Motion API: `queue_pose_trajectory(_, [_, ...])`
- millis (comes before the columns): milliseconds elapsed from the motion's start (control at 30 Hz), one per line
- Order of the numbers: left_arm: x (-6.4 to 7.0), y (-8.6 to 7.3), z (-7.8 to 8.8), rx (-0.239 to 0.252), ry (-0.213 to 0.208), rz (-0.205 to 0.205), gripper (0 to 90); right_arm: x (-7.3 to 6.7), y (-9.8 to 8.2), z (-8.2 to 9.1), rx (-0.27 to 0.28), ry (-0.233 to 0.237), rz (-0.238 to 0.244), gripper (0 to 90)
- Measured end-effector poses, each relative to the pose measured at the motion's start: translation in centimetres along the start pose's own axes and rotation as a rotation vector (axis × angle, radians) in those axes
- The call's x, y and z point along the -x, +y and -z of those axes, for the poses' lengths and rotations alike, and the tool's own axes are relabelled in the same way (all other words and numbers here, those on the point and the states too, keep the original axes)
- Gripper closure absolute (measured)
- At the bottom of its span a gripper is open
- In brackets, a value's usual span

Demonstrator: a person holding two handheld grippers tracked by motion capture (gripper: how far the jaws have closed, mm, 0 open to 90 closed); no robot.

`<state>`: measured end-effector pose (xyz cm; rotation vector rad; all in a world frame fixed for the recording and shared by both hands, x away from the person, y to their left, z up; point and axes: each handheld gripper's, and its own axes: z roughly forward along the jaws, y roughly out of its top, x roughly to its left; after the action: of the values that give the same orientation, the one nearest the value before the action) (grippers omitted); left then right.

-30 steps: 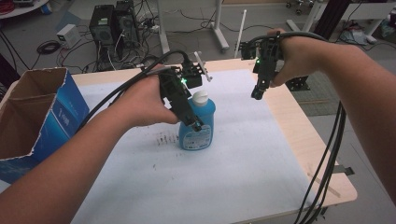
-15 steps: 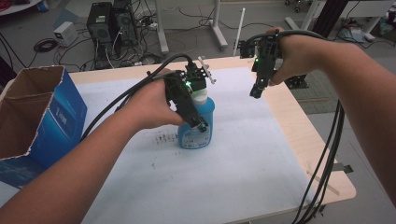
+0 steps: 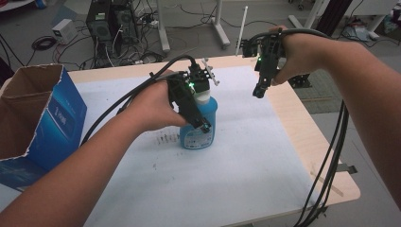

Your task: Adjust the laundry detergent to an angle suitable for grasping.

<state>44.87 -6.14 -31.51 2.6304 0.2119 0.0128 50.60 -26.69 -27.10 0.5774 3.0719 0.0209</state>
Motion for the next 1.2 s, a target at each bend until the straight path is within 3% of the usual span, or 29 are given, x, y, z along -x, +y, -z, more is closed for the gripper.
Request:
queue_pose_trajectory(200, [0.11, 0.04, 0.09, 0.011, -0.010, -0.008, 21.0, 0.06, 0.08, -0.06, -0.002, 0.001, -0.001, 1.6])
queue_pose_trajectory(367, [0.11, 0.03, -0.06, 0.005, -0.009, -0.022, 22.5, 0.10, 0.10, -0.06, -0.002, 0.000, 0.000, 1.5])
queue_pose_trajectory(833, [-0.02, -0.11, 0.20, 0.015, -0.026, -0.013, 31.5, 0.22, 0.44, -0.33, -0.004, 0.002, -0.002, 1.5])
queue_pose_trajectory(1200, [0.21, -0.07, 0.08, 0.017, -0.003, -0.068, 39.7, 0.15, 0.55, -0.40, -0.010, -0.002, -0.001, 1.6])
